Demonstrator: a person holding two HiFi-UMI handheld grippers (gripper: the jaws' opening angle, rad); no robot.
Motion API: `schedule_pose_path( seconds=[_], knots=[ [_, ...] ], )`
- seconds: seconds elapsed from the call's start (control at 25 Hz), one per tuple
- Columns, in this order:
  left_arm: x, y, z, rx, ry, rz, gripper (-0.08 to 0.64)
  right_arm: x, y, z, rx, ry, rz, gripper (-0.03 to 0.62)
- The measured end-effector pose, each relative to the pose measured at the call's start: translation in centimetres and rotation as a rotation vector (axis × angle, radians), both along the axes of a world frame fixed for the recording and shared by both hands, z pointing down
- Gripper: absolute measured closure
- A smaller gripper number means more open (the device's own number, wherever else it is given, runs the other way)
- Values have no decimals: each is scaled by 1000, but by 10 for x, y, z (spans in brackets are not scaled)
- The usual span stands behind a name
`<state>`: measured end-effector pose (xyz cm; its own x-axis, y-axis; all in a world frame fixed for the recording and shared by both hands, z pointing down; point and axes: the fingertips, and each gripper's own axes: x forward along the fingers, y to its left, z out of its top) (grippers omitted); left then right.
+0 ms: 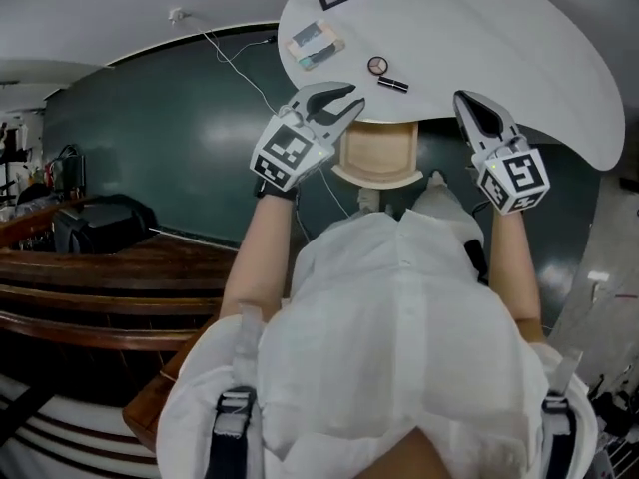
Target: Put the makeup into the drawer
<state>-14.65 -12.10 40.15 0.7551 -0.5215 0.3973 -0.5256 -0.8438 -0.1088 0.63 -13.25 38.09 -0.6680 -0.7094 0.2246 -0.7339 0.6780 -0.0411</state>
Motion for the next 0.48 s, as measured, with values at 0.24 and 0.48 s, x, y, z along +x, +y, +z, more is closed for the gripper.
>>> schedule_pose_path(
  seconds=[0.24, 0.48],
  knots=[
    [30, -23, 37, -15, -153, 209, 445, 8, 11, 14, -24, 17, 73, 581],
    [62, -41, 77, -52, -313, 366, 424, 23, 15, 25, -54, 12, 133, 581]
  ],
)
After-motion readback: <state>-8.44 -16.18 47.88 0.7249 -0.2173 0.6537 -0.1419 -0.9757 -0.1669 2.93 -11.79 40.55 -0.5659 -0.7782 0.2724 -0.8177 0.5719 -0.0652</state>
